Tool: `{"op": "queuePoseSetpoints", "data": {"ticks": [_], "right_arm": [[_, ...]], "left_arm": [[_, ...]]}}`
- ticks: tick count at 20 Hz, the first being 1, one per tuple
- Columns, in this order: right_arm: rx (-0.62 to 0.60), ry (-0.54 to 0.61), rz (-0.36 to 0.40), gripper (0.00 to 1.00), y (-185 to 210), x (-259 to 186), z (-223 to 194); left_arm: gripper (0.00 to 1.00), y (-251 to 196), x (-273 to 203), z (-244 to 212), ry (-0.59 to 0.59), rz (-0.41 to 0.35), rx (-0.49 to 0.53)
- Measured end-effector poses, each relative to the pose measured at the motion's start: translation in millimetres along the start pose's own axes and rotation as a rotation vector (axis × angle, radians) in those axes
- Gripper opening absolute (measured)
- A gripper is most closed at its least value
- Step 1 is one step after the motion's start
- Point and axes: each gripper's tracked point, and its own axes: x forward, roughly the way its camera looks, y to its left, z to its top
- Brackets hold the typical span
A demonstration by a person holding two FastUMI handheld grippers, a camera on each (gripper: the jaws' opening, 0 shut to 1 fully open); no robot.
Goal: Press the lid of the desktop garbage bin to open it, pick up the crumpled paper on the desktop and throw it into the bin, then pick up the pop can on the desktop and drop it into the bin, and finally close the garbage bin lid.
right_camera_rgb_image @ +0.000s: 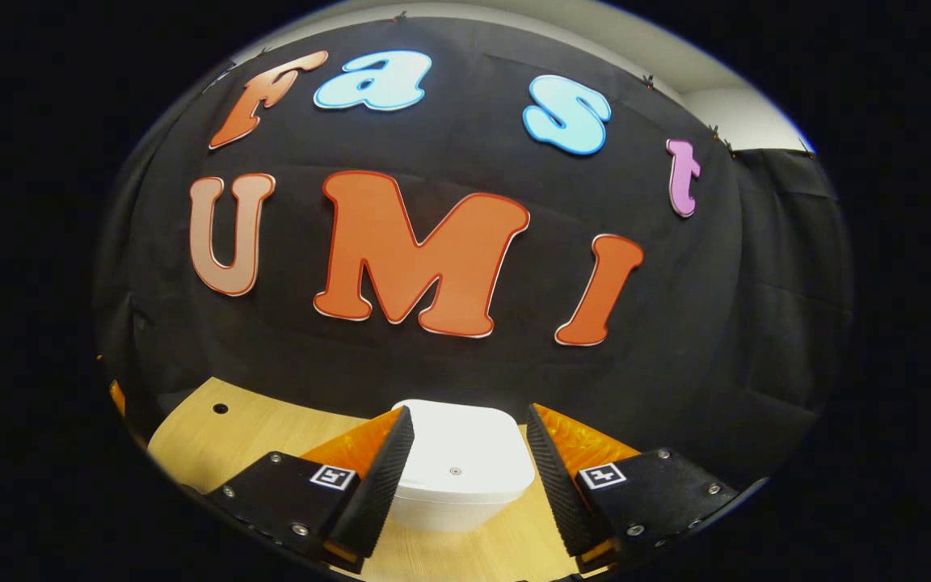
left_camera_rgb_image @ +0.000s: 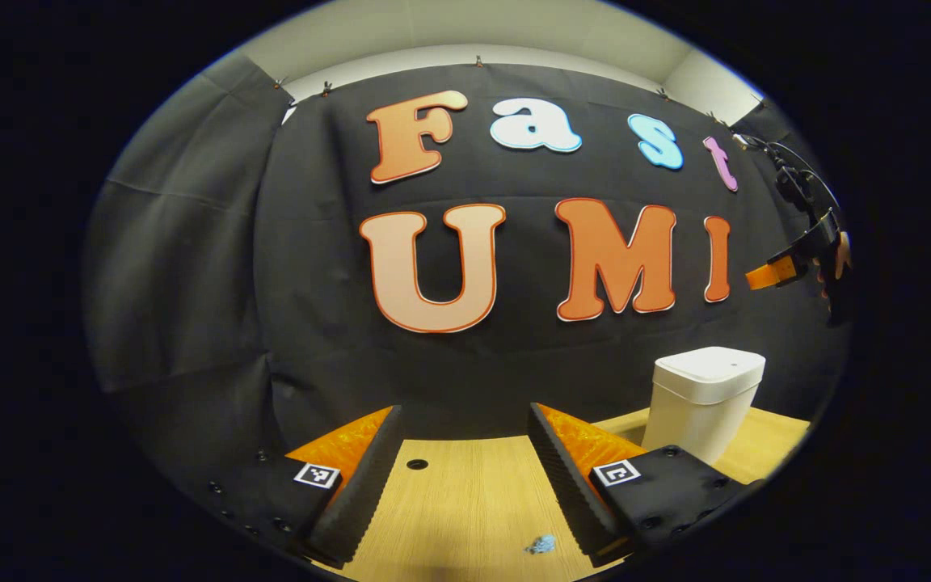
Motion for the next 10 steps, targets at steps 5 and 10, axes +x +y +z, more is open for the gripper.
{"op": "queuePoseSetpoints", "data": {"ticks": [5, 10], "right_arm": [[0.030, 0.242, 0.089, 0.54, 1.4, 42.6, -42.1], [0.126, 0.397, 0.164, 0.12, 11.8, 69.0, -74.5]], "left_arm": [[0.98, -4.8, -1.7, -8.7, 0.030, 0.056, 0.004], [0.98, -8.0, -1.4, -14.8, 0.057, 0.094, 0.021]]}}
